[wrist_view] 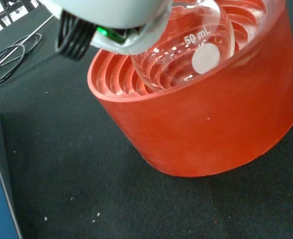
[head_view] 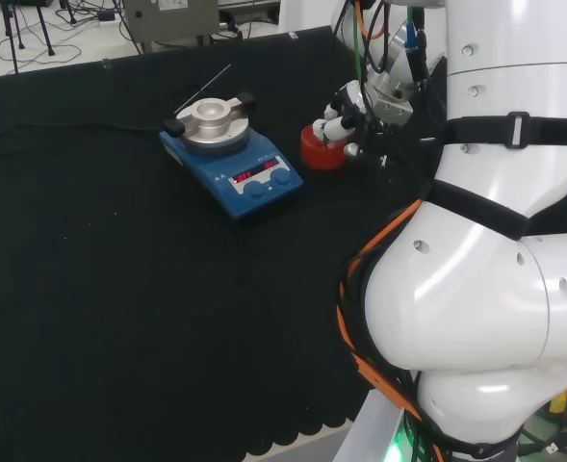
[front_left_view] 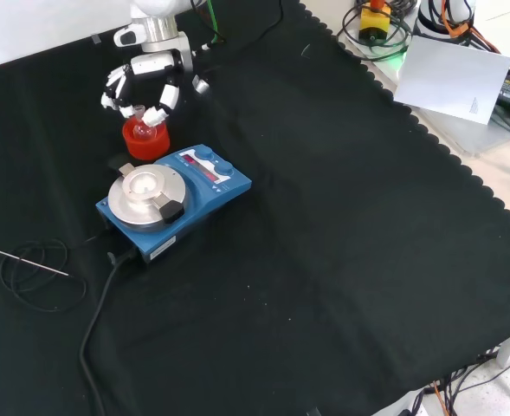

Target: Pick up the round-bottom flask.

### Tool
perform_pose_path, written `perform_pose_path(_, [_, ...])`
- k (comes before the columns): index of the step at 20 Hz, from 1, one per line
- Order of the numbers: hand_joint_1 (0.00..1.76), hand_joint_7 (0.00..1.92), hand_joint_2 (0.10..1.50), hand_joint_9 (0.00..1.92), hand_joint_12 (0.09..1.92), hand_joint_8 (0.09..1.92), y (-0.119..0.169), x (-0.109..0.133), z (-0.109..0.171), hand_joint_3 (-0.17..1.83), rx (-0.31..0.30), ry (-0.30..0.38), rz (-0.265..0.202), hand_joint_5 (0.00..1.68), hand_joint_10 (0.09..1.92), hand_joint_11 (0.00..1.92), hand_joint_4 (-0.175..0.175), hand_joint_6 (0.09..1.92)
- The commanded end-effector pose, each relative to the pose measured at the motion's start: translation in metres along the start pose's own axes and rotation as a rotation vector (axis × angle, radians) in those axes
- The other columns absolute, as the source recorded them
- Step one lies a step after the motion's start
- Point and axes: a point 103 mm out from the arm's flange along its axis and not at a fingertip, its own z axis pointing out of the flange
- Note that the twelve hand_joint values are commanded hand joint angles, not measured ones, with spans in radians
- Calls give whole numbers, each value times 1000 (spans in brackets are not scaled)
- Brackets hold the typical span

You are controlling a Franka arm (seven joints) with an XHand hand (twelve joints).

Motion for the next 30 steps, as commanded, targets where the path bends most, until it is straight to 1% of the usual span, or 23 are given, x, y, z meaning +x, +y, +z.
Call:
perform_pose_path(1, [1031, 435, 612, 609, 1317, 662, -1, 0, 0, 730, 2, 0, 1, 882, 658, 275, -112, 806])
perform_pose_path(10, [986, 414, 575, 588, 1320, 662, -3, -10, -5, 737, 10, 10, 7, 804, 659, 252, -111, 837])
perform_pose_path(21, [952, 400, 561, 572, 1327, 671, -6, -15, -7, 746, 21, 15, 10, 767, 671, 239, -113, 859])
perform_pose_path(23, [950, 397, 560, 569, 1329, 674, -6, -14, -7, 747, 15, 12, 5, 796, 674, 237, -116, 858])
perform_pose_path(27, [952, 402, 577, 570, 1332, 683, -6, -12, -6, 744, 10, 15, -4, 959, 686, 240, -137, 838])
perform_pose_path(30, [957, 409, 587, 576, 1333, 684, -5, -9, -6, 740, 8, 13, -10, 995, 688, 248, -142, 836])
